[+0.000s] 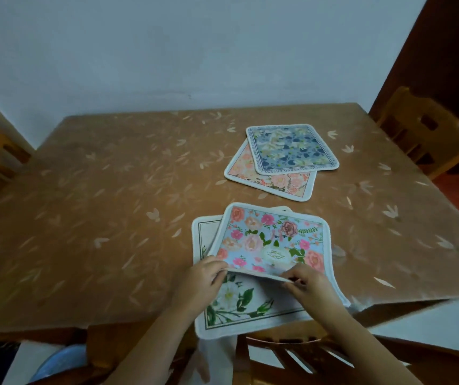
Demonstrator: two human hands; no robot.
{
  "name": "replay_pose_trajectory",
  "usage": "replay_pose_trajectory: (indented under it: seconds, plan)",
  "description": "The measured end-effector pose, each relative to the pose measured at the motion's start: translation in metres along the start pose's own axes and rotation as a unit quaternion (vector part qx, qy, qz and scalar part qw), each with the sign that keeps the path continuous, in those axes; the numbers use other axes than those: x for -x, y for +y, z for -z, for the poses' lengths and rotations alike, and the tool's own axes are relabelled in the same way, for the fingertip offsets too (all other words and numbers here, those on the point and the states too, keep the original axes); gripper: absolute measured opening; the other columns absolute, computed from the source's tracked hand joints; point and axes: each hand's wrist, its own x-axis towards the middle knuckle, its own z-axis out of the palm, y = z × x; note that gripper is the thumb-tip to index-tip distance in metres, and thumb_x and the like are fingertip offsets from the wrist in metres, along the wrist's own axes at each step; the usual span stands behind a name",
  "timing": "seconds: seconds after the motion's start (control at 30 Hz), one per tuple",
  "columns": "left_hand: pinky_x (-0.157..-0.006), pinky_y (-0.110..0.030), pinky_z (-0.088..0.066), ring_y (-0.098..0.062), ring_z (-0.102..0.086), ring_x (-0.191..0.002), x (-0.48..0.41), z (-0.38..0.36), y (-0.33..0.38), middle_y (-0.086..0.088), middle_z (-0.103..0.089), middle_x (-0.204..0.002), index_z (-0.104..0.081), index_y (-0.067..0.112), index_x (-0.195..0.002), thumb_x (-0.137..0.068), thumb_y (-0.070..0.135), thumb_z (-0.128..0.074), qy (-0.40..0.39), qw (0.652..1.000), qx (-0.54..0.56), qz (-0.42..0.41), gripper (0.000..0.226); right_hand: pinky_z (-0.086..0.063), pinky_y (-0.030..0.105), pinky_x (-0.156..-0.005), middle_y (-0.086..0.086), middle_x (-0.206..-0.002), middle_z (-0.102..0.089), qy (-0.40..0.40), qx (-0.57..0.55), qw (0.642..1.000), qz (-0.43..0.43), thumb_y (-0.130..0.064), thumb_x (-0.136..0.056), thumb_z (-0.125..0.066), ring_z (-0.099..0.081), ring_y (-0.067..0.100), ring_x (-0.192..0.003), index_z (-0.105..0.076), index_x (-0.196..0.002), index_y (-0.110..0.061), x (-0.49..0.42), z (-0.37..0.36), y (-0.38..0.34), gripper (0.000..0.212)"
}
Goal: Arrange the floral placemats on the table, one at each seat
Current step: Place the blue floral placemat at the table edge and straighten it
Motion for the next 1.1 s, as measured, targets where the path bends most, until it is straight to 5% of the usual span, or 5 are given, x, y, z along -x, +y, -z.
replay_pose_trajectory:
  seconds: [0.1, 0.3, 0.57, 0.83, 1.1]
  plan:
    - [-0.076, -0.026, -0.048, -0.019, -0.062, -0.088, 0.004, 0.014, -0.013, -0.008, -0.067, -0.097, -0.068, 0.007, -0.098, -0.084, 0.006, -0.060, 0.017, 1.000, -0.010, -0.002, 0.016, -0.037, 0.002, -0.063, -0.018, -0.073, -0.049, 0.008, -0.005, 1.000, 0.011, -0.007, -0.078, -0.068, -0.048, -0.002, -0.068, -0.054, -0.073, -0.028, -0.008, -0.011, -0.014, 0.026]
    - [-0.078, -0.019, -0.045, -0.019, -0.063, -0.090, 0.022, 0.053, -0.057, -0.009, -0.068, -0.096, -0.069, 0.007, -0.094, -0.081, 0.003, -0.063, 0.052, 0.998, -0.008, 0.037, 0.015, -0.034, -0.001, -0.061, -0.011, -0.075, -0.049, -0.016, 0.029, 0.998, 0.051, -0.010, -0.080, -0.066, -0.048, 0.007, -0.070, -0.064, -0.080, -0.014, -0.035, -0.050, -0.057, 0.005]
    - [-0.079, -0.020, -0.045, -0.021, -0.063, -0.091, 0.051, 0.125, -0.139, -0.011, -0.068, -0.098, -0.069, 0.004, -0.095, -0.081, 0.000, -0.063, 0.071, 0.994, -0.010, 0.082, 0.016, -0.036, 0.019, -0.066, -0.005, -0.082, -0.051, -0.033, 0.041, 0.995, 0.081, -0.012, -0.080, -0.066, -0.049, 0.011, -0.077, -0.065, -0.083, -0.011, -0.072, -0.129, -0.137, 0.003]
    - [-0.076, -0.018, -0.042, -0.024, -0.064, -0.085, 0.081, 0.185, -0.220, -0.019, -0.068, -0.089, -0.069, -0.004, -0.089, -0.074, -0.011, -0.066, 0.073, 0.992, -0.007, 0.101, 0.017, -0.033, 0.003, -0.057, -0.008, -0.084, -0.052, -0.042, 0.032, 0.997, 0.059, -0.017, -0.082, -0.065, -0.047, 0.005, -0.075, -0.064, -0.083, -0.015, -0.096, -0.220, -0.201, 0.002]
    - [-0.077, -0.013, -0.038, -0.018, -0.059, -0.086, 0.113, 0.218, -0.280, -0.016, -0.067, -0.093, -0.069, -0.001, -0.093, -0.078, -0.006, -0.065, 0.072, 0.989, -0.010, 0.129, 0.016, -0.046, 0.025, -0.076, 0.000, -0.091, -0.062, -0.057, -0.023, 0.997, 0.051, -0.011, -0.077, -0.070, -0.056, 0.014, -0.083, -0.067, -0.084, -0.010, -0.102, -0.277, -0.247, 0.008]
